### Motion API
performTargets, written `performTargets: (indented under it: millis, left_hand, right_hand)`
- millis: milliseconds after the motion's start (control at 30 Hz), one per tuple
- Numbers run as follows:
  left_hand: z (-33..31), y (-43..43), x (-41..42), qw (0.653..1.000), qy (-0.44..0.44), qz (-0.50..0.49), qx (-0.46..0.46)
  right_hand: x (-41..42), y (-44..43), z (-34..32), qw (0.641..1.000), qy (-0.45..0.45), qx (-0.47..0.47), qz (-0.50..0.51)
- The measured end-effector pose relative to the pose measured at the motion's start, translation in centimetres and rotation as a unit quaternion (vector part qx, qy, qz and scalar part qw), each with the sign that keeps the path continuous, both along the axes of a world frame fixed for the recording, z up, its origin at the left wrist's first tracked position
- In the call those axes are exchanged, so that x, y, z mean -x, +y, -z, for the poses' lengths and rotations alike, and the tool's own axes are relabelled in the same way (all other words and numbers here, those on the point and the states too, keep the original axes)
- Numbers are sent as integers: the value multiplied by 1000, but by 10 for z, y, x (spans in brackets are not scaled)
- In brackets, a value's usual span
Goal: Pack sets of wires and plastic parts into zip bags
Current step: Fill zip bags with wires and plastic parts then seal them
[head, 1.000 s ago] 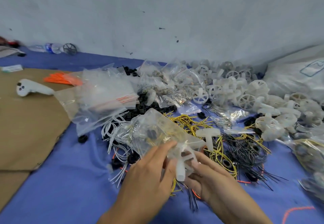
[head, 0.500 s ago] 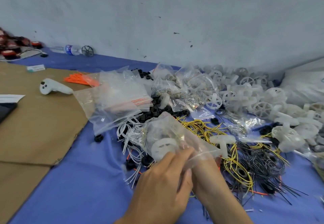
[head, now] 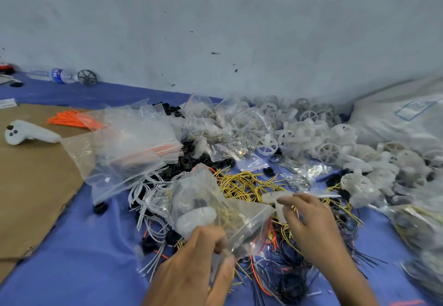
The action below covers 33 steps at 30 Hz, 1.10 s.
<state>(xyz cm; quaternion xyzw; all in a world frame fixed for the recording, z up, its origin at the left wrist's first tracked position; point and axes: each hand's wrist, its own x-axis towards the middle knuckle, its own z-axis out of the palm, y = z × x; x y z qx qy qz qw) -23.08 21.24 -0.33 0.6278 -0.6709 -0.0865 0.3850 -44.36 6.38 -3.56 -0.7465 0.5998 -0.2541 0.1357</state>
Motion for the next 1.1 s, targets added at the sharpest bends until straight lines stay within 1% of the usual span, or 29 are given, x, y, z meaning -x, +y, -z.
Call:
performTargets:
  millis: [33, 67, 100, 200, 300, 433, 467, 500, 533, 600, 633, 667, 700, 767, 800, 833, 867, 900, 933, 1033, 1100]
  left_hand:
    - [-2, -1, 1, 1000, -11, 2, 18]
    - [-3, -2, 2, 999, -27, 8, 39]
    - [-2, -3, 3, 997, -47, 9, 56]
    - [1, -9, 2, 994, -77, -5, 84]
    - [2, -11, 0, 991, -75, -7, 107]
    - [-1, -11, 3, 994, -69, 9, 84]
    - [0, -11, 4, 994, -72, 15, 78]
    - [1, -10, 4, 994, -75, 19, 70]
    - [2, -10, 5, 995, -79, 23, 61]
    - [3, -10, 4, 995, -84, 28, 34]
    - [3, -10, 4, 996, -85, 31, 23]
    - [3, -11, 3, 996, -85, 35, 17]
    - [4, -11, 3, 996, -83, 38, 12]
    - [4, -12, 3, 996, -73, 42, 4]
    - [5, -12, 4, 997, -70, 44, -1]
    - [7, -13, 4, 996, -69, 48, -4]
    - [7, -13, 4, 996, -68, 52, -7]
    - [8, -13, 4, 996, -65, 56, -10]
    - [8, -13, 5, 996, -63, 57, -13]
    - [9, -13, 6, 996, -70, 57, -11]
    - [9, -11, 7, 995, -78, 60, -9]
  right_hand:
    - [0, -7, 8, 997, 74, -15, 8]
    - [-1, -13, 14, 992, 121, -32, 13]
    - [-3, -17, 18, 988, 147, -49, 16]
    - [-6, -23, 21, 984, 167, -46, 32]
    - [-6, -19, 22, 977, 207, -29, 35]
    - [-8, -11, 18, 970, 241, -16, 16]
    - [-8, -11, 15, 975, 223, -8, 19]
    - [-6, -10, 11, 982, 186, -3, 23]
    - [-4, -8, 7, 991, 129, 5, 21]
    - [5, -1, -1, 1000, -27, 8, 2]
    - [11, 6, -4, 993, -113, -3, -10]
    - [17, 14, -8, 979, -200, -20, -19]
    - [22, 24, -13, 957, -284, -39, -29]
    - [33, 45, -21, 894, -436, -85, -60]
    - [38, 56, -23, 855, -497, -123, -88]
    - [40, 65, -24, 819, -532, -178, -119]
    - [40, 73, -22, 794, -544, -230, -144]
    - [36, 79, -21, 784, -536, -270, -161]
    - [30, 83, -20, 788, -513, -294, -171]
    - [4, 86, -20, 842, -410, -295, -187]
    - [-13, 85, -20, 862, -371, -290, -186]
